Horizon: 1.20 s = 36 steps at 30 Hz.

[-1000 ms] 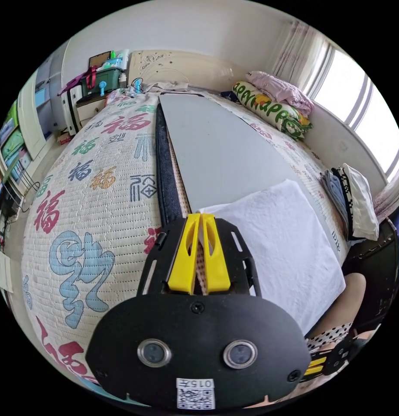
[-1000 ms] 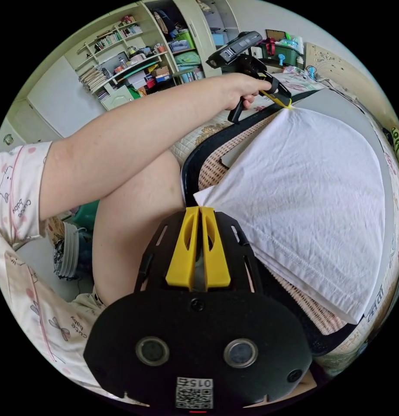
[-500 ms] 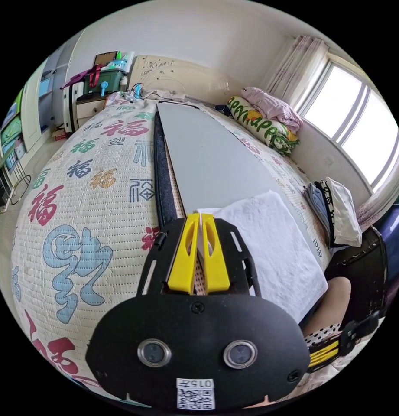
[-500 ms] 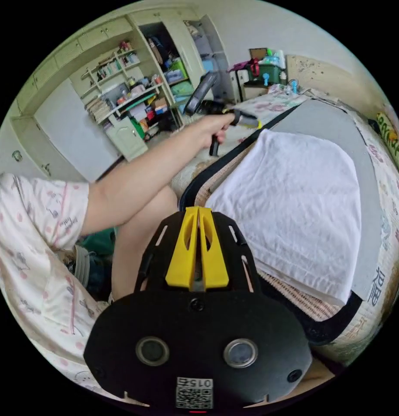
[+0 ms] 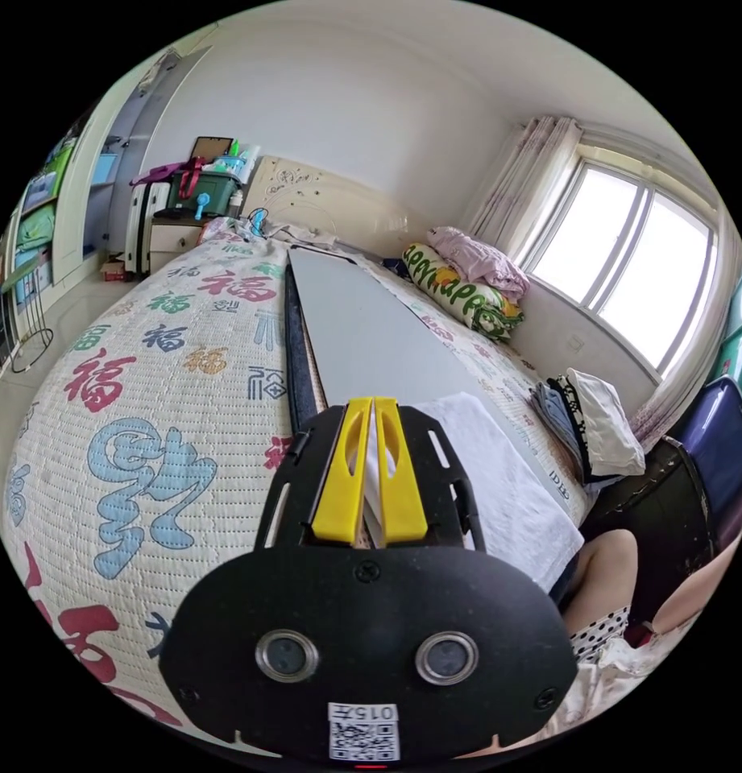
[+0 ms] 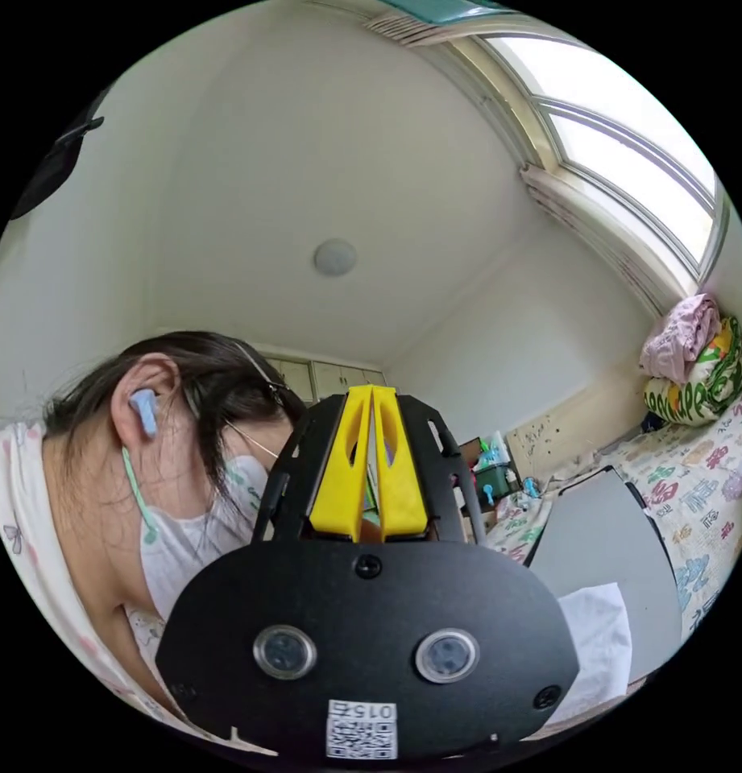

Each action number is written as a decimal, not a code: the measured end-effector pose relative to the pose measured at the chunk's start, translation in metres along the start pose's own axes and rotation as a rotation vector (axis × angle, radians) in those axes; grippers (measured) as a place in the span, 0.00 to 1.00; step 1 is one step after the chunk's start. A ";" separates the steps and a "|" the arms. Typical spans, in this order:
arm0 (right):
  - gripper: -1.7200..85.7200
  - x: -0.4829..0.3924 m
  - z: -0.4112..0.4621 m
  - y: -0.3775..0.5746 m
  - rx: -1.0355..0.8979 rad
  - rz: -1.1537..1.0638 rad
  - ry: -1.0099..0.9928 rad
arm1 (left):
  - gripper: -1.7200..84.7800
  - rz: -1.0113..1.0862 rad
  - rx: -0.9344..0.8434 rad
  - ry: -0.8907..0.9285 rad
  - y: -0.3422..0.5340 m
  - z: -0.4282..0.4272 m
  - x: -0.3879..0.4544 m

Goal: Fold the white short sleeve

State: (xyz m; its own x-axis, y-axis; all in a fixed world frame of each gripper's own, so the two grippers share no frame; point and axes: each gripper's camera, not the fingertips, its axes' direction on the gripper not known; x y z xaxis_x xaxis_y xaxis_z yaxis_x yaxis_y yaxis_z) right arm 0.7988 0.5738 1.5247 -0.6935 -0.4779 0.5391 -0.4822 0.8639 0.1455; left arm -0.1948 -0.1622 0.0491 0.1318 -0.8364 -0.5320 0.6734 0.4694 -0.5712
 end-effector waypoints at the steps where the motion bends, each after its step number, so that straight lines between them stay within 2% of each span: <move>1: 0.01 -0.015 -0.008 -0.005 0.019 0.004 -0.019 | 0.01 0.003 -0.002 0.002 0.002 0.001 0.002; 12: 0.01 -0.122 -0.004 -0.051 0.069 0.049 -0.214 | 0.03 -0.048 -0.036 0.033 0.018 0.015 0.003; 18: 0.01 -0.143 0.055 -0.089 -0.002 0.008 -0.310 | 0.08 -0.132 -0.051 0.096 0.019 0.032 -0.011; 21: 0.01 -0.125 0.111 -0.097 -0.126 -0.091 -0.240 | 0.09 -0.150 -0.052 0.091 0.017 0.040 -0.012; 24: 0.02 -0.054 0.202 -0.076 -0.442 -0.086 -0.075 | 0.09 -0.165 -0.051 0.093 0.011 0.048 -0.018; 26: 0.04 0.040 0.283 -0.039 -0.765 0.004 0.079 | 0.10 -0.175 -0.066 0.096 0.005 0.058 -0.025; 29: 0.08 0.161 0.362 0.012 -1.043 0.173 0.227 | 0.10 -0.185 -0.125 0.069 -0.002 0.082 -0.036; 32: 0.10 0.249 0.418 0.046 -1.102 0.329 0.348 | 0.11 -0.186 -0.176 0.087 -0.006 0.109 -0.040; 36: 0.11 0.317 0.487 0.071 -1.146 0.418 0.520 | 0.12 -0.160 -0.192 0.070 -0.009 0.135 -0.033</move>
State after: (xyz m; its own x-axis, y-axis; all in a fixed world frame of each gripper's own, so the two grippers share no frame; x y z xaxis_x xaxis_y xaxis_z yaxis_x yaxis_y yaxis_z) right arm 0.2842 0.4062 1.3021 -0.2701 -0.2504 0.9297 0.6157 0.6974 0.3667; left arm -0.1067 -0.1775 0.1564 -0.0207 -0.8859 -0.4635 0.5300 0.3834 -0.7564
